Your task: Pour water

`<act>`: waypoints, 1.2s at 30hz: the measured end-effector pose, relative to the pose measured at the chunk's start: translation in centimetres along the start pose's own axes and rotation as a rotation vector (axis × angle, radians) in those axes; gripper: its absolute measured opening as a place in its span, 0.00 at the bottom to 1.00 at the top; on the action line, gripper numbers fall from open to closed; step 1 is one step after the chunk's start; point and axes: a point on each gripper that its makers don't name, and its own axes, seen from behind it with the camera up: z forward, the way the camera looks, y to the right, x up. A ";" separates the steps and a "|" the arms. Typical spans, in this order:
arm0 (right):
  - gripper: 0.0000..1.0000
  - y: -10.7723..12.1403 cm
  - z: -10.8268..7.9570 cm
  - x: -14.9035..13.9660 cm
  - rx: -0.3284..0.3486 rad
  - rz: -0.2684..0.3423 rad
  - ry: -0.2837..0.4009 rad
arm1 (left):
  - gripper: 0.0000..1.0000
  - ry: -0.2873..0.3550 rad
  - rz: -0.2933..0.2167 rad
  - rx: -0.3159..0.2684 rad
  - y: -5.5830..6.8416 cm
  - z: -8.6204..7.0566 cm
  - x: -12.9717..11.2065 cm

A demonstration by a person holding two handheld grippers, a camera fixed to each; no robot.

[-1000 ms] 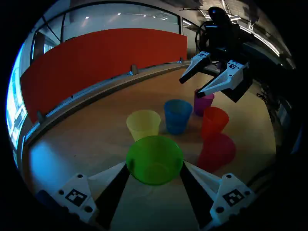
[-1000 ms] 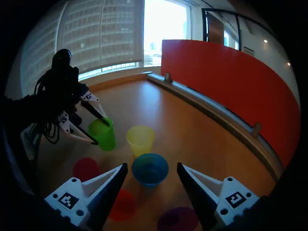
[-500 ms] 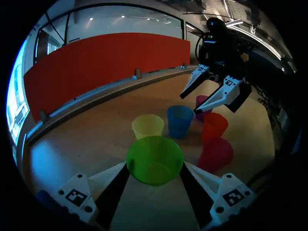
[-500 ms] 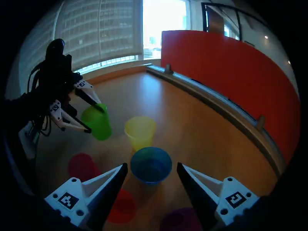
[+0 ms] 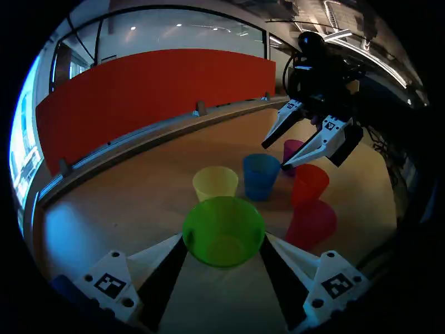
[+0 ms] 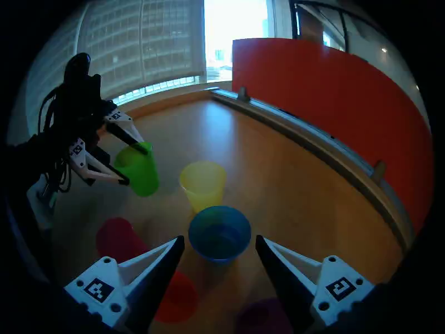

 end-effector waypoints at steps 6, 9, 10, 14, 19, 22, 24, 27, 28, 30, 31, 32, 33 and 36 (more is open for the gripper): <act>0.99 -0.1 0.4 -0.1 0.004 0.001 -0.007 | 0.86 0.000 0.000 0.002 -0.1 0.0 0.0; 0.99 -0.2 0.8 -0.3 0.006 0.003 -0.016 | 0.86 0.001 -0.002 0.000 0.0 0.0 0.0; 0.99 -0.3 1.0 -0.4 0.007 0.003 -0.019 | 0.86 0.001 -0.001 0.001 0.0 0.0 0.0; 1.00 -0.3 1.5 -0.5 0.005 0.000 -0.029 | 0.86 0.001 -0.002 0.004 -0.1 0.0 0.0; 1.00 0.0 2.2 -0.7 -0.006 -0.009 -0.040 | 0.86 0.004 -0.003 0.001 -0.1 0.0 0.0; 1.00 0.1 2.6 -1.0 -0.010 -0.009 -0.048 | 0.86 0.004 -0.004 0.001 -0.1 0.0 0.0; 1.00 0.1 2.8 -1.2 -0.011 -0.008 -0.053 | 0.86 0.004 -0.004 0.001 -0.1 0.0 0.0; 1.00 0.1 3.3 -1.3 -0.012 -0.005 -0.056 | 0.86 0.005 -0.003 0.001 -0.2 0.1 0.1; 1.00 0.2 3.4 -1.3 -0.012 -0.003 -0.056 | 0.86 0.006 -0.002 0.001 -0.2 0.1 0.1; 1.00 0.2 3.6 -1.4 -0.014 -0.002 -0.057 | 0.86 0.006 -0.002 0.002 -0.2 0.1 0.1; 1.00 0.2 3.7 -1.4 -0.015 -0.001 -0.057 | 0.86 0.007 -0.003 0.002 -0.2 0.1 0.1; 1.00 0.2 3.7 -1.4 -0.016 -0.001 -0.058 | 0.86 0.007 -0.003 0.002 -0.3 0.1 0.2; 0.99 0.2 3.8 -1.5 -0.016 -0.001 -0.059 | 0.86 0.008 -0.004 0.002 -0.3 0.1 0.1; 0.98 0.2 3.9 -1.7 -0.017 -0.004 -0.064 | 0.86 0.008 -0.008 0.001 -0.3 0.2 0.1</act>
